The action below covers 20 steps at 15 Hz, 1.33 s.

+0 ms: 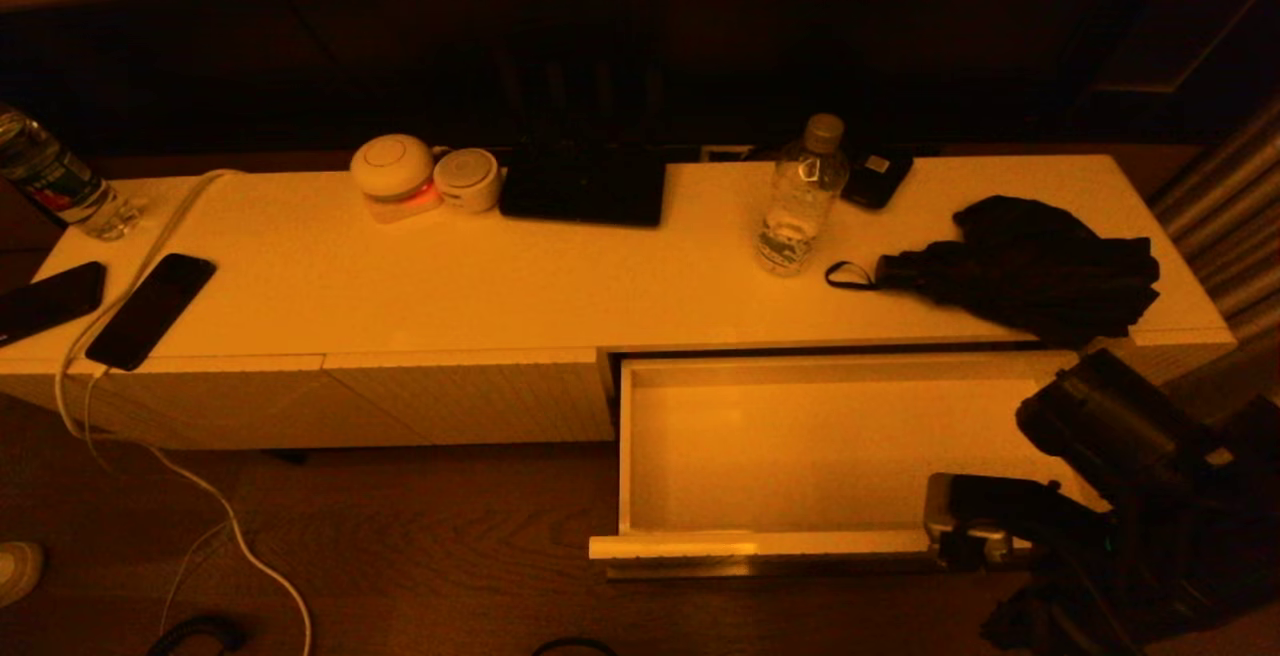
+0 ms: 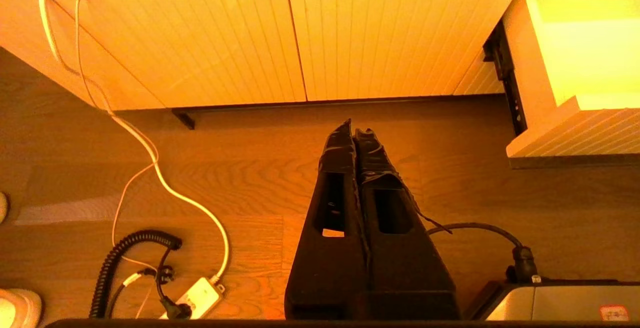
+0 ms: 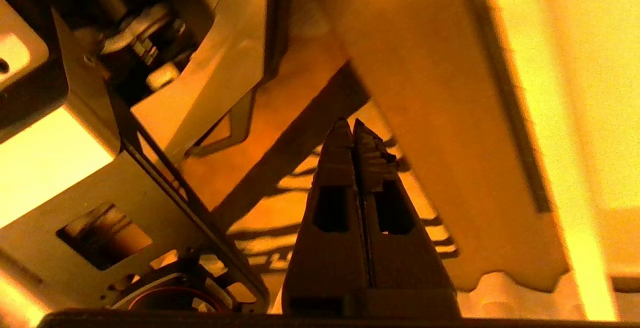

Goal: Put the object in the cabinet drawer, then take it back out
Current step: Close the drawer

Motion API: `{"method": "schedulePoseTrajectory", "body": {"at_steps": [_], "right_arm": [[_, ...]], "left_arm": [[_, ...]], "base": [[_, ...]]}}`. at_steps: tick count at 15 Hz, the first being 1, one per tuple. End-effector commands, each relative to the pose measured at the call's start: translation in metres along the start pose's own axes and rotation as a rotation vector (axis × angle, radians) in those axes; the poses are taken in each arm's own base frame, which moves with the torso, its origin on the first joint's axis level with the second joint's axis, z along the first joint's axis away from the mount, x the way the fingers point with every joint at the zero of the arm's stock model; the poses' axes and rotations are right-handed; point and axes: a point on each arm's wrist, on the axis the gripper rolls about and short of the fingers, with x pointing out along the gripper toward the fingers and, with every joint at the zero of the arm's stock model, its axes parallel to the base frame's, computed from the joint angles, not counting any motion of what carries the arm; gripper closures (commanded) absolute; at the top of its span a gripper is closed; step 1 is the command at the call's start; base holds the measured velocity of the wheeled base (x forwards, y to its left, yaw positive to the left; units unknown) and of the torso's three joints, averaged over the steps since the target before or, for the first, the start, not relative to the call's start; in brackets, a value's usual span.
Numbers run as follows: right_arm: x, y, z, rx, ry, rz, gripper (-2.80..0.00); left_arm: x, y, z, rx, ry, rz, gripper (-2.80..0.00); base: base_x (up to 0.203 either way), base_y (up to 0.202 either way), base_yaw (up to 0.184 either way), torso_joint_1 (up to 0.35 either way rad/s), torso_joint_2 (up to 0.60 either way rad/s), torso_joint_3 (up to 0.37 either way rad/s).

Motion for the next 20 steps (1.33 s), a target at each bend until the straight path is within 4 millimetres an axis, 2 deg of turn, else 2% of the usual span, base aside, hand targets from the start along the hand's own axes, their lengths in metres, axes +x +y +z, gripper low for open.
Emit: {"method": "schedulePoseTrajectory", "body": {"at_steps": [1,4,8,14,20], "right_arm": [[0.026,-0.003,0.005,-0.002,0.088,0.058,0.00],[0.048,-0.007,0.012,0.007,0.119,0.089,0.00],[0.064,-0.017,0.027,0.078,0.082,0.061,0.00],[0.075,-0.029,0.046,0.145,-0.027,-0.019,0.00],[0.085,-0.039,0.055,0.152,-0.032,-0.185,0.00]], "left_arm": [[0.000,0.000,0.000,0.000,0.000,0.000,0.00],[0.000,0.000,0.000,0.000,0.000,0.000,0.00],[0.000,0.000,0.000,0.000,0.000,0.000,0.00],[0.000,0.000,0.000,0.000,0.000,0.000,0.00],[0.000,0.000,0.000,0.000,0.001,0.000,0.00]], "base": [[0.000,0.000,0.000,0.000,0.00,0.000],[0.000,0.000,0.000,0.000,0.00,0.000],[0.000,0.000,0.000,0.000,0.00,0.000],[0.000,0.000,0.000,0.000,0.00,0.000],[0.000,0.000,0.000,0.000,0.00,0.000]]}}
